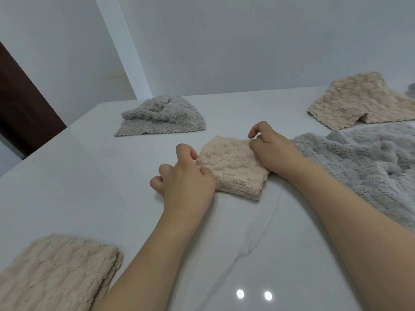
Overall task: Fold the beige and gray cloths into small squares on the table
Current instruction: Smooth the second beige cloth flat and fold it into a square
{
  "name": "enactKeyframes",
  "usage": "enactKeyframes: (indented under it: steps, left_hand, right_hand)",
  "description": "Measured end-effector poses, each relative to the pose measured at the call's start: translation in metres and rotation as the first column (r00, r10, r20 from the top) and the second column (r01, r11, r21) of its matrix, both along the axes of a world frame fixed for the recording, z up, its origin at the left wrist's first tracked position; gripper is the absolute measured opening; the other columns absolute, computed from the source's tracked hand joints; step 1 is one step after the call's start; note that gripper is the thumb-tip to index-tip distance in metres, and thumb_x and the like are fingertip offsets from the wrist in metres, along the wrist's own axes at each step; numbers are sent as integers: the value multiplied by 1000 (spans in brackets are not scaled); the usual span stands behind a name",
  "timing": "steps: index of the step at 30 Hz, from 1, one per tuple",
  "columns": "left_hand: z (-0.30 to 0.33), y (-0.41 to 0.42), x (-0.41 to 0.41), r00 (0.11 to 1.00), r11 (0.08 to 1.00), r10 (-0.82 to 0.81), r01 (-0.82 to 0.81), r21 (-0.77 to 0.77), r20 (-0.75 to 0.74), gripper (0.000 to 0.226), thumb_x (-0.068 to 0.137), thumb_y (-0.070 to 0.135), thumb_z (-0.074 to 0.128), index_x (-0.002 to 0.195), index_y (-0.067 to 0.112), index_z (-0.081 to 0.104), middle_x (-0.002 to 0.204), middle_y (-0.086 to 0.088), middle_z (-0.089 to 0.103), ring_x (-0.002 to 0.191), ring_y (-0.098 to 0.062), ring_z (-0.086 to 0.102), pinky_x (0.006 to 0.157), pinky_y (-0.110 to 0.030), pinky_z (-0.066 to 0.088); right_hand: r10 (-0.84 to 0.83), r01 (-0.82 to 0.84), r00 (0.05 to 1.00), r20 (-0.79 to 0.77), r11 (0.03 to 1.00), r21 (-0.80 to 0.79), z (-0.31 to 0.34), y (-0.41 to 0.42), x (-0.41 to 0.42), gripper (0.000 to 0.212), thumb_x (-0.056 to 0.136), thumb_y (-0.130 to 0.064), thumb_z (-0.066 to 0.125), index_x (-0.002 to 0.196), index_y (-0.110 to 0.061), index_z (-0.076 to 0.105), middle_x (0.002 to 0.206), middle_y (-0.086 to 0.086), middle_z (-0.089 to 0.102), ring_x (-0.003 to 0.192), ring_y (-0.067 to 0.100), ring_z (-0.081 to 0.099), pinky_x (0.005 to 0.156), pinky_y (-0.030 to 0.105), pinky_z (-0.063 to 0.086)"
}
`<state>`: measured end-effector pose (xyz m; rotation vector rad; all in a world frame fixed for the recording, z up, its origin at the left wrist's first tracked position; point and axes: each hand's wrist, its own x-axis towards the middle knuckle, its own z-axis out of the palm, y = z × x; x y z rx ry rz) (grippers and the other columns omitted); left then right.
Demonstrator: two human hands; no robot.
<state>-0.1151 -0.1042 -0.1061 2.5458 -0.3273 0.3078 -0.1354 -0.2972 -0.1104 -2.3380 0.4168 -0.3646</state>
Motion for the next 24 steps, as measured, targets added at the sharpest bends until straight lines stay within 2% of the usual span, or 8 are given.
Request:
enactKeyframes:
  steps: [3,5,7,8,10,13,20,24]
  left_hand:
    - [-1,-1,-2,966,1000,-17,13,18,257,39,67,5,49,100,23,38,95,1,41,89,-21,28,76,-36,20]
    - [2,-7,-13,916,968,-225,250,-35,332,35,60,7,43,92,22,45,97,0,42,87,-23,35,73,-37,27]
    - [1,-15,-26,854,886,-446,463,1,269,21,66,20,38,84,22,48,92,3,47,85,-23,41,75,-40,35]
    - [-1,-18,-30,853,871,-486,490,29,192,19,69,30,36,83,23,47,90,7,47,85,-21,42,79,-42,37]
    - [-9,-23,-31,886,888,-457,448,102,82,31,71,55,33,84,28,43,89,13,44,89,-16,39,87,-37,35]
    - [-14,-29,-30,915,910,-393,373,182,87,51,66,77,34,84,30,40,88,14,42,88,-15,37,83,-33,30]
    - [-18,-38,-33,907,903,-379,319,289,181,36,65,42,17,86,22,39,93,2,47,87,-25,39,77,-40,30]
    - [-21,-39,-33,911,909,-376,327,258,170,37,61,36,18,85,20,42,90,1,45,85,-26,39,75,-40,29]
  right_hand:
    - [8,-8,1000,13,999,41,-2,-1,1,11,94,-26,40,104,-28,45,74,-7,62,74,19,59,74,34,42]
    - [5,-6,1000,12,999,33,-3,-2,2,10,95,-28,40,103,-30,46,75,-7,63,76,19,60,75,34,42]
    - [-6,6,1000,18,999,34,-2,-1,3,11,94,-29,40,101,-31,47,77,-5,64,76,19,60,77,35,43]
    - [-13,12,1000,23,999,41,-2,-1,3,12,93,-29,40,100,-31,48,78,-4,65,76,19,61,77,36,44]
    - [-21,20,1000,23,999,44,-2,0,4,12,92,-28,40,99,-31,50,79,-3,65,77,20,61,77,36,45]
    - [-30,29,999,17,999,30,-2,-1,4,13,92,-29,40,99,-31,51,79,-4,66,76,20,61,78,36,45]
    - [-47,48,998,36,999,-23,-6,0,7,15,93,-25,37,102,-30,49,78,1,65,76,24,59,76,37,44]
    - [-45,49,998,48,994,-93,-10,-1,8,16,95,-22,35,105,-29,46,75,3,62,75,25,57,70,36,41]
